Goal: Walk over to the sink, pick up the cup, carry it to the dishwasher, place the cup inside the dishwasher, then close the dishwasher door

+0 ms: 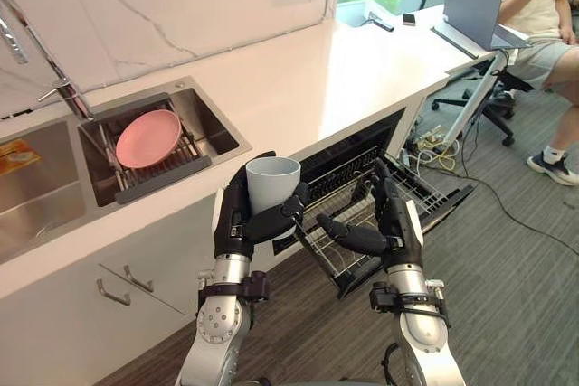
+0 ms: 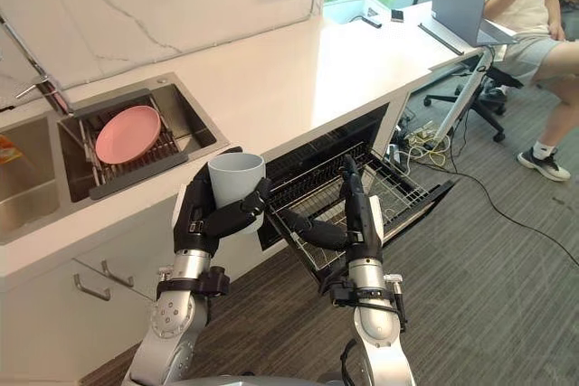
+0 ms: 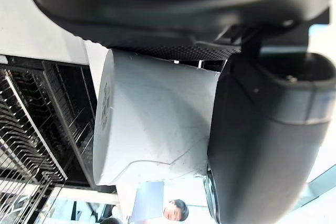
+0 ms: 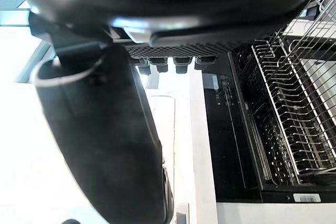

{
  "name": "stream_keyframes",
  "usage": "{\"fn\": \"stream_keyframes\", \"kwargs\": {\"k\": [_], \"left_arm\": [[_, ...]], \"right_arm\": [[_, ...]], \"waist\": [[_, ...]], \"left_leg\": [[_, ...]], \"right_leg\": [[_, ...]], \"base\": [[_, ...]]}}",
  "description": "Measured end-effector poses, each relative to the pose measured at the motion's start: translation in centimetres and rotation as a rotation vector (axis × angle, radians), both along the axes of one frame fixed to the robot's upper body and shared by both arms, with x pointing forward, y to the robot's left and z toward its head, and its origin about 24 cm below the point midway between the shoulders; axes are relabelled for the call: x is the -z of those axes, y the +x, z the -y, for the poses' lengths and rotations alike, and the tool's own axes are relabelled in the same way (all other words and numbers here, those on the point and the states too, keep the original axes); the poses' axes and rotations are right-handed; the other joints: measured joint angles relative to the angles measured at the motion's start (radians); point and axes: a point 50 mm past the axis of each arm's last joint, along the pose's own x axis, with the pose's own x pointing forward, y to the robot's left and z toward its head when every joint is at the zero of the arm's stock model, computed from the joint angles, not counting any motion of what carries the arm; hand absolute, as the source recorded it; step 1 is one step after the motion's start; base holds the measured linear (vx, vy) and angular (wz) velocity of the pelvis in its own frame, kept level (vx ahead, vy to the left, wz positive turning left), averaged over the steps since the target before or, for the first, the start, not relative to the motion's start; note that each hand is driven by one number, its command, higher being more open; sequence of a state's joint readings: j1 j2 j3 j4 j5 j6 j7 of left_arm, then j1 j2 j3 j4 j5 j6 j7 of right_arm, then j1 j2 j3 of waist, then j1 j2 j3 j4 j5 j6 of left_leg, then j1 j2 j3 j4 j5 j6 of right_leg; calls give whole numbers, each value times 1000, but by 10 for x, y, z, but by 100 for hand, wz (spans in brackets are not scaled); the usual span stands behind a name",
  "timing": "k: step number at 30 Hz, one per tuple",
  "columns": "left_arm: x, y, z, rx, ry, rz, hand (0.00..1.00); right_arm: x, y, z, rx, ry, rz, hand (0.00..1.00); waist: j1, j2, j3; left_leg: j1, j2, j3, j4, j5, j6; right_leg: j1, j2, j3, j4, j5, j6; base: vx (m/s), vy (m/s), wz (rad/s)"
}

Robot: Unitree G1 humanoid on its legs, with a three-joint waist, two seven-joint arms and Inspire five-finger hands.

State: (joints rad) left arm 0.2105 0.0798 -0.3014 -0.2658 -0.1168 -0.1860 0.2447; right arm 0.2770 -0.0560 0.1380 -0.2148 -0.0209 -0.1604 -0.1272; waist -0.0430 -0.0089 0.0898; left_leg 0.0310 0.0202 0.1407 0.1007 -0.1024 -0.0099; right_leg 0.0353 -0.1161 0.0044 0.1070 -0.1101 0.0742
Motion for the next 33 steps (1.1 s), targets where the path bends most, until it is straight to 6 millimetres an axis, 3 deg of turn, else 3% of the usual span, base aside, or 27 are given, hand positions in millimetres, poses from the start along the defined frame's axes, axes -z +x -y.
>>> {"fn": "stream_keyframes", "kwargs": {"k": [11, 17, 24, 33], "left_arm": [[-7, 7, -10, -74, 40, 41, 0], [-18, 16, -15, -109, 101, 99, 0], [-13, 25, -9, -97, 228, 109, 0], [-27, 35, -1, -96, 321, 194, 0]], "right_arm": [[-3, 0, 2, -31, 60, 10, 100], [-21, 4, -4, -93, 147, 95, 100], [-35, 11, -13, -170, 252, 164, 100], [-41, 13, -27, -260, 318, 188, 100]], "waist": [[-5, 4, -33], [-7, 3, -41], [-23, 4, -61], [-30, 4, -64]], "left_leg": [[22, 4, 12, -51, 21, -2], [31, 2, 23, -56, 24, 2], [32, 2, 39, -63, 31, 5], [32, 1, 54, -75, 39, 7]], "right_leg": [[10, 14, 13, -48, 22, 5], [23, 13, 23, -76, 42, 7], [22, 14, 38, -97, 63, 8], [16, 15, 55, -114, 79, 10]], "base": [[0, -6, -3], [-26, 4, -6], [-40, -10, -7], [-32, -13, -5]]}}
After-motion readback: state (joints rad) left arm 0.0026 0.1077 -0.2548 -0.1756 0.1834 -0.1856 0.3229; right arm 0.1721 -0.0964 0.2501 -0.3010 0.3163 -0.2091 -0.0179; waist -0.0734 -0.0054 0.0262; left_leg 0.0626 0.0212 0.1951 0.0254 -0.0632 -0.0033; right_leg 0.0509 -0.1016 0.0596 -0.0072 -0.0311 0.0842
